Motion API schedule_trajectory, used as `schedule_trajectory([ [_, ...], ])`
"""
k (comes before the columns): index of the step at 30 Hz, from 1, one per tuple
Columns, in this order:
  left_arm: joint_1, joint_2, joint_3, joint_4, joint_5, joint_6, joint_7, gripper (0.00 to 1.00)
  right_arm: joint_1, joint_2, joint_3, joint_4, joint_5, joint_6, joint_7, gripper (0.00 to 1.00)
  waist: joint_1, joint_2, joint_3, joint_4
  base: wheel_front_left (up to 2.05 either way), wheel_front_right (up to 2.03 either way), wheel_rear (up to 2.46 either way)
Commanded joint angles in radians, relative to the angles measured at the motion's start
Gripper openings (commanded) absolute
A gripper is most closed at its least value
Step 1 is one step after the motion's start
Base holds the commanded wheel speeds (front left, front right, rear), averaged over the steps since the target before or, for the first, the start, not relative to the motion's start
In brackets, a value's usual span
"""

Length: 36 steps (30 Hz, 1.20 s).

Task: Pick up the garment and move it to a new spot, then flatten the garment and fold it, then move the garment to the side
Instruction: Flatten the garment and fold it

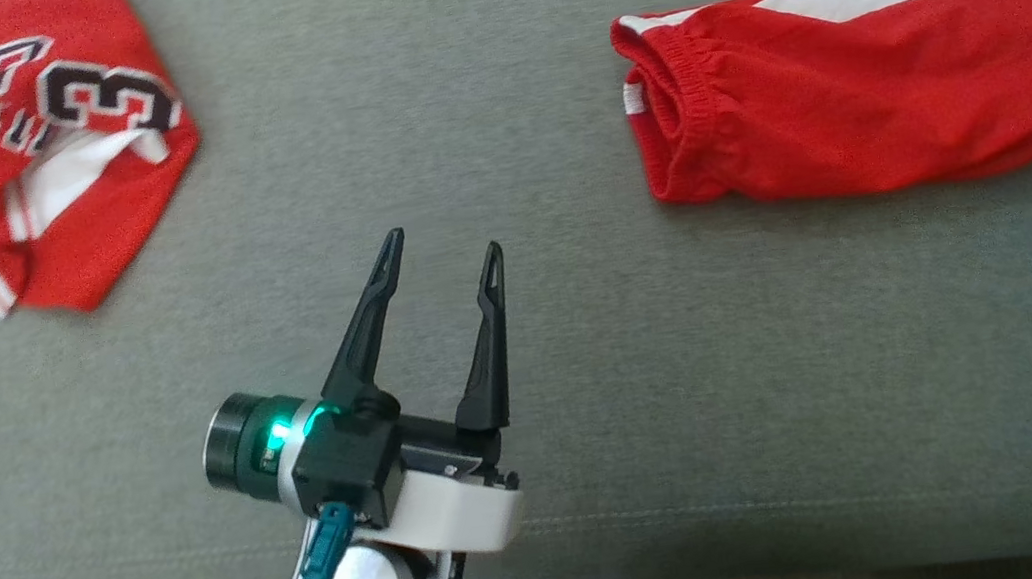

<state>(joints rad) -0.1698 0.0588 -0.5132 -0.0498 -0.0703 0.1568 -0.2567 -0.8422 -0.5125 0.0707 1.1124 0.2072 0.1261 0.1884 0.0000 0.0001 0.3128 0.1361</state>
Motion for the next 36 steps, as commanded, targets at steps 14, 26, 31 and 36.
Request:
schedule_trajectory([
  [14,-0.014,-0.002,0.031,0.007,0.013,-0.025,-0.005,1.00,-0.026,0.138,0.144,-0.337,-0.150,0.005,0.040,0.00,0.0000,-0.0001,-0.046,-0.038,0.00,0.00,0.00],
  [26,-0.003,-0.006,0.019,0.014,-0.001,-0.024,-0.005,1.00,0.125,0.270,0.326,-0.580,-0.119,0.005,0.208,0.00,0.0000,-0.0001,-0.066,0.038,0.00,0.00,0.00],
  [31,0.001,-0.007,0.022,0.014,-0.002,-0.023,-0.005,1.00,0.188,0.294,0.410,-0.645,-0.081,0.005,0.224,0.00,0.0000,-0.0001,-0.069,0.039,0.00,0.00,0.00],
  [36,0.002,-0.007,0.026,0.015,-0.001,-0.022,-0.005,1.00,0.233,0.335,0.416,-0.707,-0.059,0.005,0.185,1.00,0.0000,-0.0001,-0.078,0.013,0.00,0.00,0.00],
])
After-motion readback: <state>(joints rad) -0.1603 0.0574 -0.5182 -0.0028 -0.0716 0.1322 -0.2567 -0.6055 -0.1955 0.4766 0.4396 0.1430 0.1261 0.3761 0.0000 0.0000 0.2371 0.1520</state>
